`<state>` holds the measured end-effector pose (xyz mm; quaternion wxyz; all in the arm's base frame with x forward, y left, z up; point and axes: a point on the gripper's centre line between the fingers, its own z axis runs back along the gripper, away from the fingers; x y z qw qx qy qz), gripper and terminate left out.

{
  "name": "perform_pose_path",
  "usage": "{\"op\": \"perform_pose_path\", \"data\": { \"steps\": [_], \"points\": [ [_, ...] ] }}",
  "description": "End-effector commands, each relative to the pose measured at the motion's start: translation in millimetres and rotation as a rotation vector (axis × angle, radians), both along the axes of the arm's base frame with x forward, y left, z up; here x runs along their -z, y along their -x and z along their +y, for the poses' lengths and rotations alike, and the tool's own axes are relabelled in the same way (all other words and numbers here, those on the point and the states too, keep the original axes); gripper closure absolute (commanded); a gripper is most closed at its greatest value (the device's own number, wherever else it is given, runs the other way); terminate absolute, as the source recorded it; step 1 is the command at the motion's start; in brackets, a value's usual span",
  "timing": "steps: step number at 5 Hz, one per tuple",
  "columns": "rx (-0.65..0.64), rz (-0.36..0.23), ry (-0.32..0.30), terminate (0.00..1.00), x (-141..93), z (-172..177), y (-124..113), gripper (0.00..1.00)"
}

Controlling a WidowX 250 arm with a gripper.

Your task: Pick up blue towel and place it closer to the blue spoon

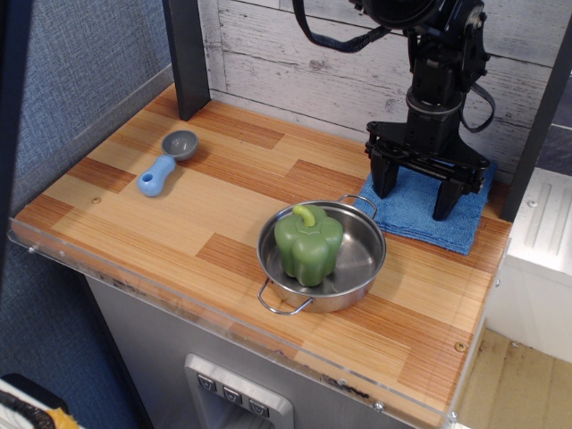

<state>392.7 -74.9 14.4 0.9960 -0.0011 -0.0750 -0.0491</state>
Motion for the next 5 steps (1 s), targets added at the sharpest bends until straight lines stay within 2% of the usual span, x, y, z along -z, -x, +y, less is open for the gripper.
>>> {"op": "perform_pose_path", "data": {
  "steps": [1, 4, 5],
  "points": [
    [-0.008, -0.002, 0.013, 0.0, 7, 4, -2, 0.0],
    [-0.014, 0.083, -0.188, 0.0, 4, 36, 9, 0.0],
    [-0.032, 0.086, -0.203, 0.0, 0, 49, 10, 0.0]
  ]
}}
